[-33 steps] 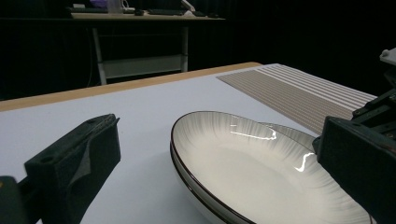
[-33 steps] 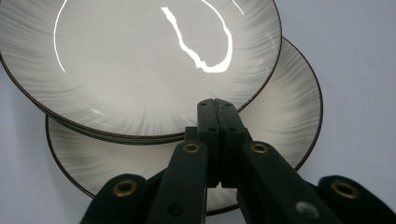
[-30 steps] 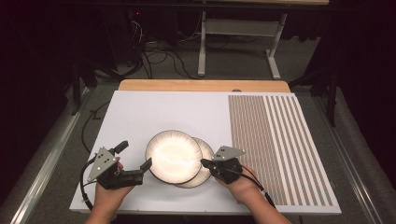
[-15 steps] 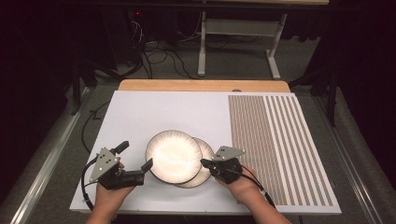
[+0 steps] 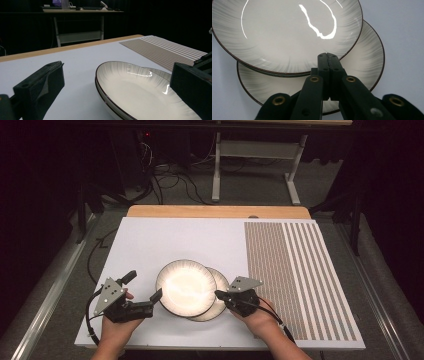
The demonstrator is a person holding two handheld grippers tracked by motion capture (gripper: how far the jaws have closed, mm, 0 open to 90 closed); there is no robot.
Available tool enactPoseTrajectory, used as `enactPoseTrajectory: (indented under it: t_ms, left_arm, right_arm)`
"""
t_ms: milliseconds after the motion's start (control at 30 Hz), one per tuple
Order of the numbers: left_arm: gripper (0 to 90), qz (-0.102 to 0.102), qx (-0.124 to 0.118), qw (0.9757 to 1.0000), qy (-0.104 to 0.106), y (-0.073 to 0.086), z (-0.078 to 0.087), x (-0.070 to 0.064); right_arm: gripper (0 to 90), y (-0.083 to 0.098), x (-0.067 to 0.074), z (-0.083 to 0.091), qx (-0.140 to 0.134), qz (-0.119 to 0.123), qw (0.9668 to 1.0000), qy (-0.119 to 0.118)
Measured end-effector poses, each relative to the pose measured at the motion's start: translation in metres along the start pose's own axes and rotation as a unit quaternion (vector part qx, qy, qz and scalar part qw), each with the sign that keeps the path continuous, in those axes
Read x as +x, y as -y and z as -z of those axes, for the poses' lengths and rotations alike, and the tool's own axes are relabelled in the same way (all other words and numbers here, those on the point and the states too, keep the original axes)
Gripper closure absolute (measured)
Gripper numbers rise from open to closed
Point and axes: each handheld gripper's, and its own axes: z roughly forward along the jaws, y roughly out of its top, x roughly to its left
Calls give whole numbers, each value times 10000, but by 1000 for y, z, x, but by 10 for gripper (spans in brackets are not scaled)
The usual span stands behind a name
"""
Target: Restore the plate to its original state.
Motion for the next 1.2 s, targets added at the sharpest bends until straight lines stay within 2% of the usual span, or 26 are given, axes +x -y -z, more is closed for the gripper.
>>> enactPoseTrajectory:
  t_ms: [567,667,1200]
  left_arm:
    - [7,-62,-4,10000,10,0,1,-1]
    - [7,-70,-2,10000,15,0,1,-1]
    - [7,-95,14,10000,17,0,0,-1]
  right_arm:
    - [900,0,-1,1,-15,59,10000,24]
    - [900,0,0,1,-14,-15,10000,25]
    - [900,0,-2,4,-13,5,10000,74]
